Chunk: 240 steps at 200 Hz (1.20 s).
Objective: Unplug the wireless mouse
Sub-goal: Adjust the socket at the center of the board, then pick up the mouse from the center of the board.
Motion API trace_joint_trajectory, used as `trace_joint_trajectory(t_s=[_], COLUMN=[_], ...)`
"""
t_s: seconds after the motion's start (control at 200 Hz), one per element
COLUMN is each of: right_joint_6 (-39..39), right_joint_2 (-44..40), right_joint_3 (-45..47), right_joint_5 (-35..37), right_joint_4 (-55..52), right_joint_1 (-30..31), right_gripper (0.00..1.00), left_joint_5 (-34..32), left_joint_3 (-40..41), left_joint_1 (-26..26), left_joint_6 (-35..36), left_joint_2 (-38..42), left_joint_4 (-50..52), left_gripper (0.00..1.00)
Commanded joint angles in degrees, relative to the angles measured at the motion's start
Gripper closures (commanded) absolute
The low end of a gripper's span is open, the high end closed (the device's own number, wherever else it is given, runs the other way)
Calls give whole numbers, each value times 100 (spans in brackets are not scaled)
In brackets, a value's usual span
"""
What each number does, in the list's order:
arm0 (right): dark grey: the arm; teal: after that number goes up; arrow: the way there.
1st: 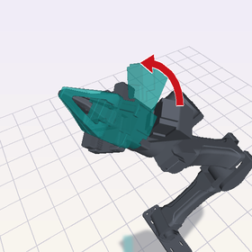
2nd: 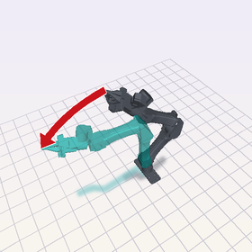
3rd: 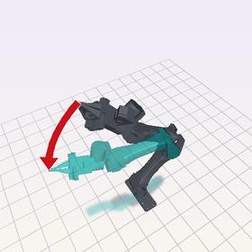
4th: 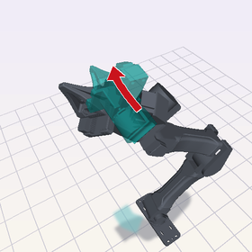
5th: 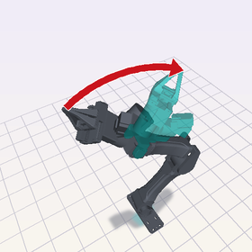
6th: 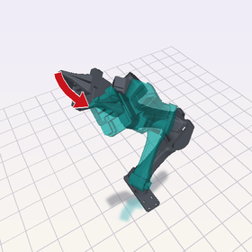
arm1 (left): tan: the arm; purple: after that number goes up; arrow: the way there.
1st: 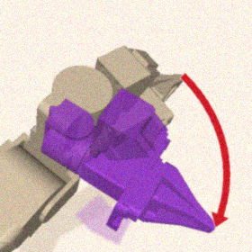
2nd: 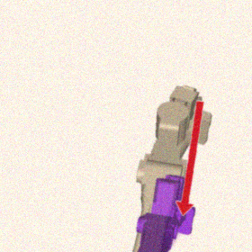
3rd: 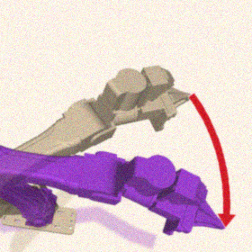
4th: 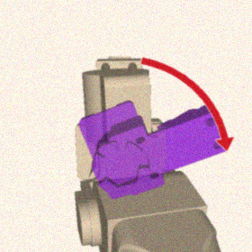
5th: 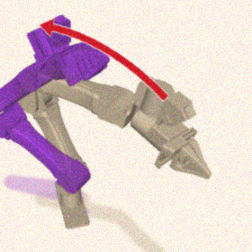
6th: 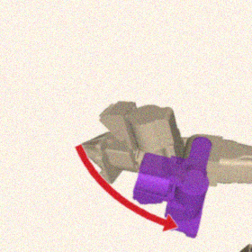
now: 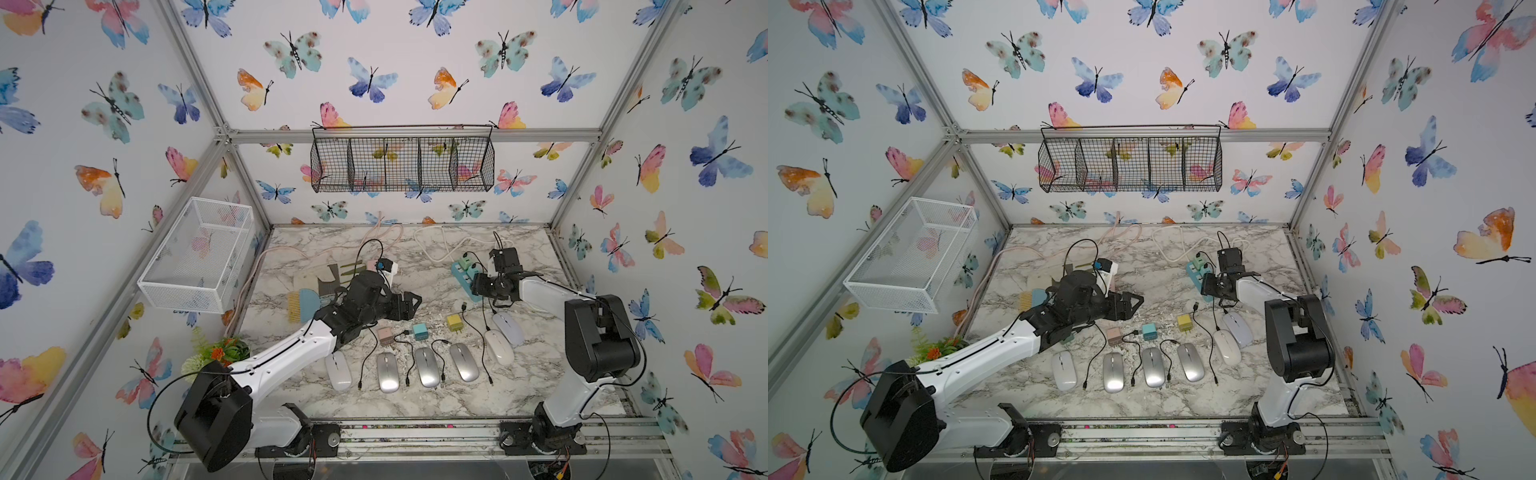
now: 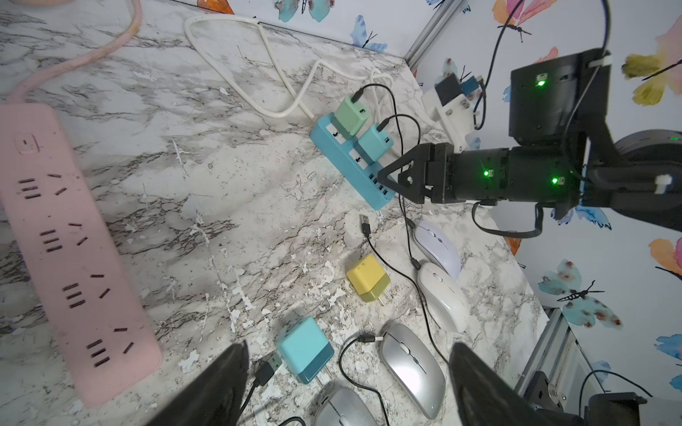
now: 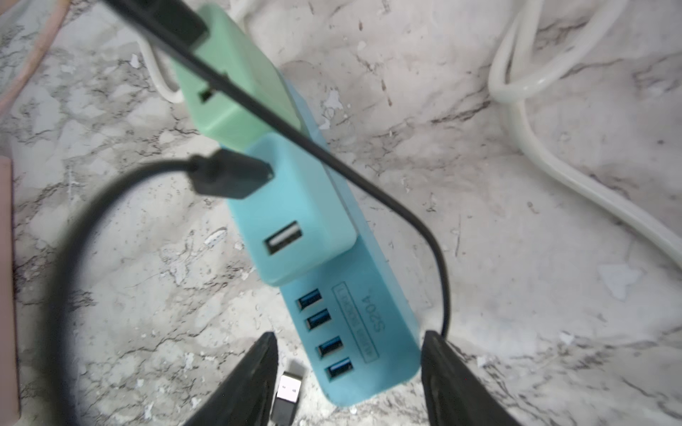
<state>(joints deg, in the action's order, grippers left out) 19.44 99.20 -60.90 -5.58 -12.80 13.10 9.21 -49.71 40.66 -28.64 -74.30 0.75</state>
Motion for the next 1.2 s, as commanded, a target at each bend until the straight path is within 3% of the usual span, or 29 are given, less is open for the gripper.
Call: trace_joint_trajectory(t_s=[0.0, 0.185, 0.335, 0.47, 0.866, 1.196], right_joint_6=[-36, 271, 314, 217, -160, 92], right_joint_2=[-593, -1707, -2100, -1996, -1444, -1343], right_joint_3=[177, 978, 1285, 1385, 1548, 1467], right_joint_5=[252, 211, 371, 263, -73, 464], right_joint_4=[-994, -2175, -2834, -3039, -2900, -3035], right_joint_1=[4, 58, 52, 66, 280, 754], right_gripper=[34, 35, 37, 35, 32, 33], left_joint_5=[-124, 240, 1495, 2177, 2217, 2250], left_joint_3=[162, 223, 554, 513, 834, 924], left_joint_1=[-32, -97, -775, -1368, -1860, -1878], left_joint_6=[-62, -268, -922, -1213, -1138, -1179], left_joint_2=[112, -147, -317, -533, -298, -312], left_joint_4=[-2, -468, -1754, -2120, -1946, -1992], left_gripper=[14, 14, 14, 15, 16, 16])
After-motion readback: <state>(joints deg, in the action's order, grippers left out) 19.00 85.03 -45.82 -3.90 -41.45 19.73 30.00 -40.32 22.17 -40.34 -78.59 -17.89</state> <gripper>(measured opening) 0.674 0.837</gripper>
